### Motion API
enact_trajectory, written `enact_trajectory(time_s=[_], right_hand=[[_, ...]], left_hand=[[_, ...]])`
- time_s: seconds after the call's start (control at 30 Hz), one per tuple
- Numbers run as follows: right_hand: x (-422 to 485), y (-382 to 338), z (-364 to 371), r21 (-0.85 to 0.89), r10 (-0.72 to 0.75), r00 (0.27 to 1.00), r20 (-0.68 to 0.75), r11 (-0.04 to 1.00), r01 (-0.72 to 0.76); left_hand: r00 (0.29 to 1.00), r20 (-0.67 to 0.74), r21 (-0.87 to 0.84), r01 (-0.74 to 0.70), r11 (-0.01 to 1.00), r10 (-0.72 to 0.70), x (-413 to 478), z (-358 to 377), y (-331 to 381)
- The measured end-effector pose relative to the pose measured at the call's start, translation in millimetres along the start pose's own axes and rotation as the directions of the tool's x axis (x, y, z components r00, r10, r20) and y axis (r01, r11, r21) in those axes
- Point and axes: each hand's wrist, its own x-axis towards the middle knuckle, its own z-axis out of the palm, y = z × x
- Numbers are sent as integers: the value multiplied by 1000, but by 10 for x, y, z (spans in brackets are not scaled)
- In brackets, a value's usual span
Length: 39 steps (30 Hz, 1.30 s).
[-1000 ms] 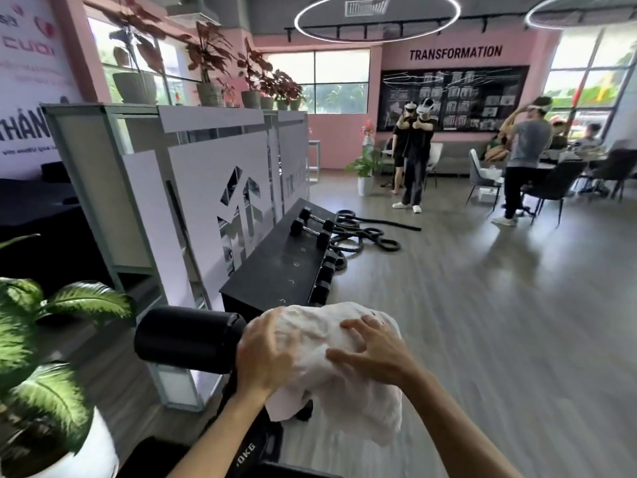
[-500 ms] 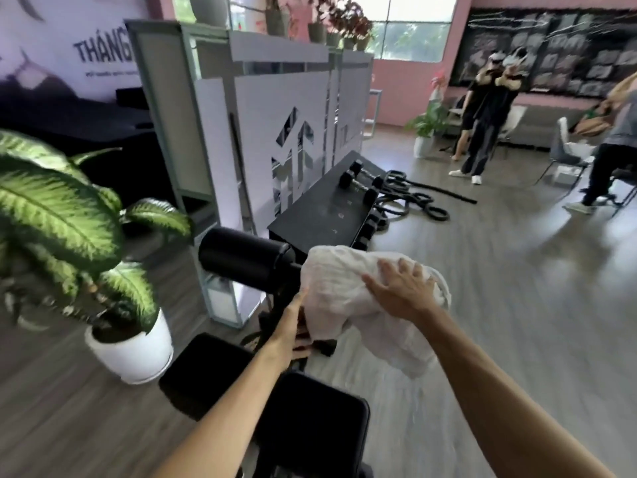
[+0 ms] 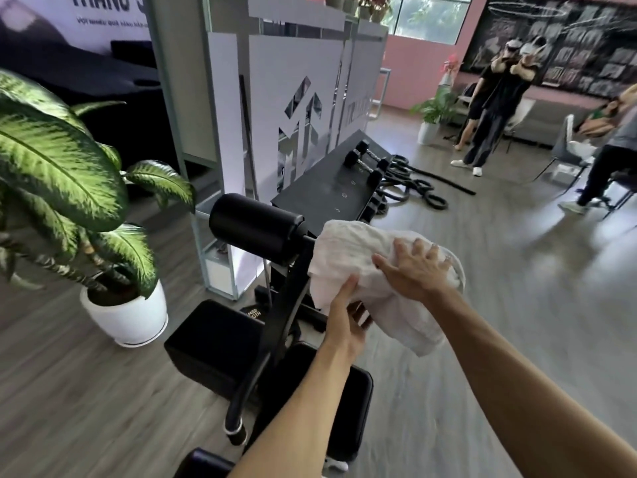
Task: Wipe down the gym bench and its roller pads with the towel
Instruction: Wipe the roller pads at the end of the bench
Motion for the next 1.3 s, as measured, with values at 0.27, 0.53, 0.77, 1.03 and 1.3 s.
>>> enact_trajectory(time_s=[0.27, 0.53, 0.77, 1.03, 1.3], right_hand=[[33, -32, 37, -33, -3, 1000, -17, 999, 2], [-20, -64, 250, -57, -46, 993, -111, 998, 40], [-68, 90, 181, 243, 47, 919, -392, 969, 54], [16, 501, 309, 620, 148, 967, -209, 784, 14], [331, 698, 136, 748, 142, 986, -82, 663, -33]], left_hand=[[964, -203, 148, -141, 979, 169, -272, 111, 203], [931, -185, 713, 347, 609, -313, -431, -287, 305], [786, 498, 861, -399, -316, 366, -13, 448, 1346], [839, 532, 771, -423, -476, 116, 687, 346, 1198], [796, 594, 758, -505, -412, 117, 947, 593, 1179]])
